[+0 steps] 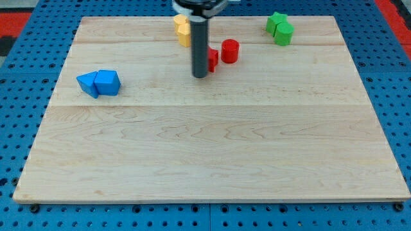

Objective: Move the red blocks towards the center

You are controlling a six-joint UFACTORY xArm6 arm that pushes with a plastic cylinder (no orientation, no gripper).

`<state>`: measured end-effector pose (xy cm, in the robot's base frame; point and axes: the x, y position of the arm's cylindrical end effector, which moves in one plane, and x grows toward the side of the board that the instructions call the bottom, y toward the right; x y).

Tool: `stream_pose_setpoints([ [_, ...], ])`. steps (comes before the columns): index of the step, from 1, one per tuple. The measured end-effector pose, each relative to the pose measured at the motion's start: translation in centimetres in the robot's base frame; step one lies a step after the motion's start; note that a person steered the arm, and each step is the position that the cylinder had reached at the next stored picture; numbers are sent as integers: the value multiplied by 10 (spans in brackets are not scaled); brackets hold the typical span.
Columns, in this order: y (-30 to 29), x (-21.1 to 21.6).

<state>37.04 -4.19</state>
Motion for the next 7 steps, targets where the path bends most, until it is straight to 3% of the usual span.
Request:
stream_pose_setpoints([
  [1,-4,0],
  [2,109,3],
  [3,162,-35],
  [4,94,-66],
  [6,115,-123],
  [7,66,-90],
])
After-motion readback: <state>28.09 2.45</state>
